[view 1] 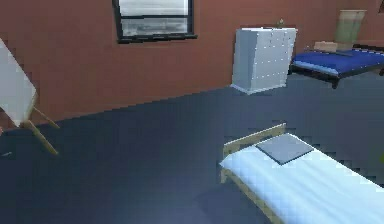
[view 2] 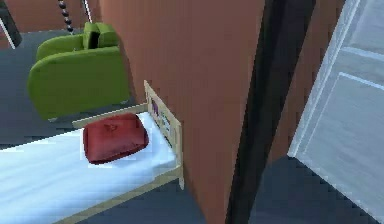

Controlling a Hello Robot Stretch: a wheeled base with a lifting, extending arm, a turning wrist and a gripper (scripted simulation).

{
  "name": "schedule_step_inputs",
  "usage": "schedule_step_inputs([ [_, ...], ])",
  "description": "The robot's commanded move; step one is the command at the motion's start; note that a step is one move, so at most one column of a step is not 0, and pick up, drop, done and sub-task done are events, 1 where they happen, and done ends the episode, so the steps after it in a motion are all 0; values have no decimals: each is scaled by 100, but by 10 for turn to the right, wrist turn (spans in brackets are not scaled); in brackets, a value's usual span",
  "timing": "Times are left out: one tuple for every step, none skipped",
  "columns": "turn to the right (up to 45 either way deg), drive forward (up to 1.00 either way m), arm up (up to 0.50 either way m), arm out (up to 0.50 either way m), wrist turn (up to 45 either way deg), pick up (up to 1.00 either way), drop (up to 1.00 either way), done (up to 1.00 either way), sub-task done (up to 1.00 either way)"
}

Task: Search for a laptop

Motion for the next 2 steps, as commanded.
schedule_step_inputs([
  [390, 0, 0, 0, 0, 0, 0, 0, 0],
  [0, 35, 0, 0, 0, 0, 0, 0, 0],
])
